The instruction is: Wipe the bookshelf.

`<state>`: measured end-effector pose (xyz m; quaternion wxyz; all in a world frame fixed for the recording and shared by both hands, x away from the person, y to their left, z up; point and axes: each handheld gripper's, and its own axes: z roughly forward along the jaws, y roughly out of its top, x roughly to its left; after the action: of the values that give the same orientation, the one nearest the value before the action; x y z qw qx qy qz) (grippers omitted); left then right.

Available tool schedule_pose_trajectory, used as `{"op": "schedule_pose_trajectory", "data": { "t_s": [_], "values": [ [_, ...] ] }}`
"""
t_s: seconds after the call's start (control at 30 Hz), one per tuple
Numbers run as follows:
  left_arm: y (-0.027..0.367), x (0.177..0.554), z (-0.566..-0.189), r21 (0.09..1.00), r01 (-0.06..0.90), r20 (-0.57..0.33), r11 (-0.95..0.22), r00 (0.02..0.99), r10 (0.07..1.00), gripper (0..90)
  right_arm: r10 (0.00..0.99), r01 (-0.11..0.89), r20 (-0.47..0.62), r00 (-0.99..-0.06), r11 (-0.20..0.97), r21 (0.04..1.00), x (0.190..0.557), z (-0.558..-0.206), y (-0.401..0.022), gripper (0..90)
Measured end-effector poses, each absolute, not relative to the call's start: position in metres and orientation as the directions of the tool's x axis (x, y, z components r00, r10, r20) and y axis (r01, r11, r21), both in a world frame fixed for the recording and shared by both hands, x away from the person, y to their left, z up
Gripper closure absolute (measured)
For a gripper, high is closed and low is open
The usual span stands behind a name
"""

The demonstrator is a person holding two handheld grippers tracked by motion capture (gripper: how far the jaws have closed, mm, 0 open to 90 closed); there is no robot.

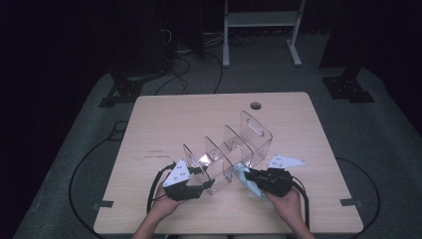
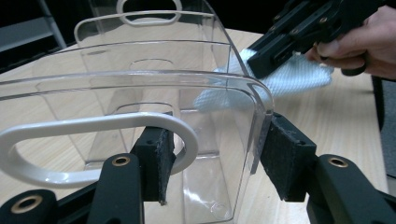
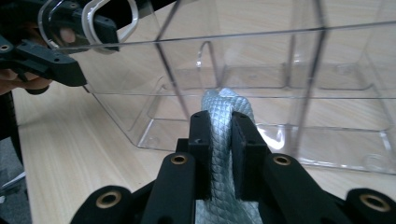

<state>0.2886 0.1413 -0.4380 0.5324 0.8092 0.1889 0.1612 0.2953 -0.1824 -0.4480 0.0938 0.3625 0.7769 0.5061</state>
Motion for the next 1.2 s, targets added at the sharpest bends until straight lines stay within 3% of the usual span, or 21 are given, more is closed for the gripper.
{"op": "schedule_pose_trajectory", "data": {
  "t_s": [0.47, 0.63, 0.83, 1.2],
  "values": [
    [0.145, 0.288, -0.435, 0.912, 0.117, 0.100, -0.393, 0.866, 0.490, 44.8, 0.721, 0.495, 0.249, -0.647, 0.148, 0.856, 0.306, -0.445, -0.219, 79.6],
    [0.153, 0.293, -0.434, 0.911, 0.151, 0.061, -0.383, 0.871, 0.488, 33.1, 0.729, 0.496, 0.256, -0.635, 0.131, 0.858, 0.306, -0.443, -0.228, 79.7],
    [0.167, 0.298, -0.433, 0.917, 0.175, 0.024, -0.358, 0.872, 0.489, 29.9, 0.750, 0.490, 0.255, -0.610, 0.105, 0.865, 0.302, -0.440, -0.241, 79.8],
    [0.193, 0.319, -0.428, 0.917, 0.247, 0.004, -0.314, 0.781, 0.625, 29.5, 0.774, 0.475, 0.262, -0.576, 0.056, 0.878, 0.298, -0.433, -0.263, 79.8]
  ]
}}
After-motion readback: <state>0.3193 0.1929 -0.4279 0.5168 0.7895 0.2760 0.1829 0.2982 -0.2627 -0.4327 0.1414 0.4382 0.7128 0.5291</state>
